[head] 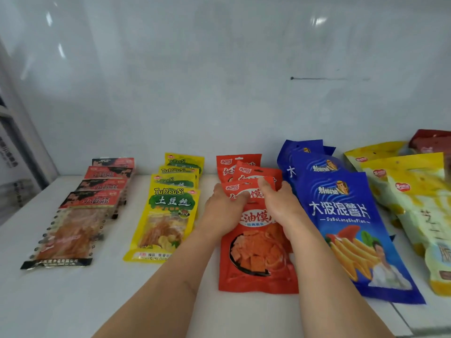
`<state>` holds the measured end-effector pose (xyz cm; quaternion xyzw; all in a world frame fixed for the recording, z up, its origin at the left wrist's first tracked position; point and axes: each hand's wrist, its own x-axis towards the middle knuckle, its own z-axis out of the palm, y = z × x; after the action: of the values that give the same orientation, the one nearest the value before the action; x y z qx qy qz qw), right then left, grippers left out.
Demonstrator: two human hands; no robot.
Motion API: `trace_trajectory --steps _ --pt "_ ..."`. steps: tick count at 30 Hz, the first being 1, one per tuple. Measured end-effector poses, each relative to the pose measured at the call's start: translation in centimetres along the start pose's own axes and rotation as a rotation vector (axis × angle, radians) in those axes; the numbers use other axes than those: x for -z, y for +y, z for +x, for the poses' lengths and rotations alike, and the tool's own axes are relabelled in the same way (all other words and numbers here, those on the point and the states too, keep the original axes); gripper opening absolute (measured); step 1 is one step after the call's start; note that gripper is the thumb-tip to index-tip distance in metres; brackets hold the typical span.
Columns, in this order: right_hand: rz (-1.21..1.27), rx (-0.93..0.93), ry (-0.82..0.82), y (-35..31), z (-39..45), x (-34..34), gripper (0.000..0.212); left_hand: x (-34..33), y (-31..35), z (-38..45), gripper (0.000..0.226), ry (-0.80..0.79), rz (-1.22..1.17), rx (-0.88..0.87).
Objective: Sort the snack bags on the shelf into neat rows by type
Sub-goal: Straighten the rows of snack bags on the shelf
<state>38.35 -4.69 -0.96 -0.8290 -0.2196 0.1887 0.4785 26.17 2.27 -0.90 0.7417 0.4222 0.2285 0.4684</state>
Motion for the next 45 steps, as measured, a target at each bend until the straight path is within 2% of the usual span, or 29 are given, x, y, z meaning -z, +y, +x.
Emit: trace_trajectory --steps 2,6,11,13,18,21,24,27,32,39,45 --pt "0.042 -0.003 -0.022 -0.1 0.4 -0.1 0.087 0.1 -0.5 0.1 0.051 -0.013 -0.010 -0.014" --pt "0.101 -0.020 -0.057 0.0 1.6 -0.4 0.089 0.0 -1.8 0.6 0.078 -0.026 -0.038 -0.055" --pt "-0.043 -0.003 -0.080 -0.8 2.0 -0.4 0.071 0.0 -1.8 1.0 0.088 -0.038 0.027 -0.067" --pt "-0.165 0.065 -0.063 -1.4 2.1 -0.5 0.064 0.0 -1.6 0.7 0.093 0.007 0.125 -0.121" --pt "-0.539 0.218 0.038 -3.4 4.4 -1.3 0.071 0.2 -1.3 -3.2 0.077 0.047 0.564 -0.374" --pt "-0.631 0.369 -0.034 -4.7 6.0 -2.1 0.065 -0.4 -1.9 -6.6 0.066 0.078 0.711 -0.528" --pt "-0.758 0.487 -0.186 -5.3 6.8 -3.1 0.061 -1.1 -2.4 -8.4 0.071 -0.084 0.822 -0.550" --pt "-0.826 0.458 -0.264 -5.3 7.4 -3.3 0.067 -1.0 -2.7 -8.5 0.083 -0.246 0.939 -0.479" --pt "-0.652 0.304 -0.423 -5.0 7.6 -3.2 0.071 -0.8 -3.0 -7.8 0.082 -0.238 0.969 -0.488" --pt "-0.560 0.147 -0.544 -5.9 6.1 -2.1 0.081 -0.3 -3.1 -7.6 0.075 -0.239 0.958 -0.489" --pt "-0.574 0.111 -0.523 -6.0 6.7 -1.6 0.087 -0.3 -3.5 -7.5 0.075 -0.238 0.916 -0.433"
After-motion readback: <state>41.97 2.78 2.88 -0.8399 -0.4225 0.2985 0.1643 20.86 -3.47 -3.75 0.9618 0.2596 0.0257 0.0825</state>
